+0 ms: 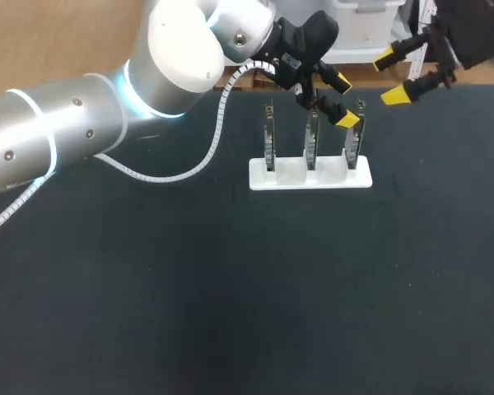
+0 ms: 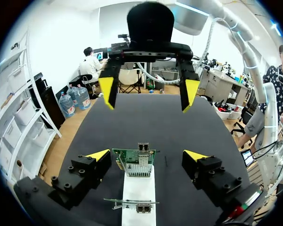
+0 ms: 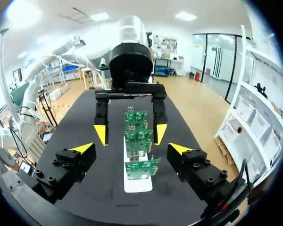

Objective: Pick up the optical module with the left hand, and insert it into the network port with the right hand.

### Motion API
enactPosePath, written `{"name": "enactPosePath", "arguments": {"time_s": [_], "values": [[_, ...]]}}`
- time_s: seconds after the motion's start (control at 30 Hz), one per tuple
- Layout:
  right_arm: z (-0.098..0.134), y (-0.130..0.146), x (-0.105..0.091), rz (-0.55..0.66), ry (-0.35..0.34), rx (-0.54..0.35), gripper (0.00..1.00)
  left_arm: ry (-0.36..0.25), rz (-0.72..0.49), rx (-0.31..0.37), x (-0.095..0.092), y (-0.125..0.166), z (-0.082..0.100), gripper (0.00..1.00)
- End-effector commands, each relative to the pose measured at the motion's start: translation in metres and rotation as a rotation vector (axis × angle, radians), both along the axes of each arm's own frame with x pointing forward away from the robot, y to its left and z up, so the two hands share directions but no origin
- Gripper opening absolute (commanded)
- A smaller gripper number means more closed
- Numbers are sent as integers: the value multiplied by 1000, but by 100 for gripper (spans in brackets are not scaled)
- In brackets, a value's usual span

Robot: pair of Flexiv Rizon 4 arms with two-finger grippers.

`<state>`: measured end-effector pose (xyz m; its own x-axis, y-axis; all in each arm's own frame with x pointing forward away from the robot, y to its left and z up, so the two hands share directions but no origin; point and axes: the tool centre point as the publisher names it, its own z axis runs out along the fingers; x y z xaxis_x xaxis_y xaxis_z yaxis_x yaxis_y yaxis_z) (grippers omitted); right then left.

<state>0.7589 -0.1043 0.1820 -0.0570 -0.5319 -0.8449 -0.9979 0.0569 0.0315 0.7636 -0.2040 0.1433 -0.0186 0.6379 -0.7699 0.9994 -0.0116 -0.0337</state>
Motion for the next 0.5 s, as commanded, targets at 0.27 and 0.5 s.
{"name": "enactPosePath", "arguments": {"time_s": [0.27, 0.5], "values": [[-3, 0, -9, 25, -14, 63, 0, 2, -3, 4, 2, -1, 0, 100], [-1, 6, -9, 37, -23, 60, 0, 2, -3, 4, 2, -1, 0, 100]]}}
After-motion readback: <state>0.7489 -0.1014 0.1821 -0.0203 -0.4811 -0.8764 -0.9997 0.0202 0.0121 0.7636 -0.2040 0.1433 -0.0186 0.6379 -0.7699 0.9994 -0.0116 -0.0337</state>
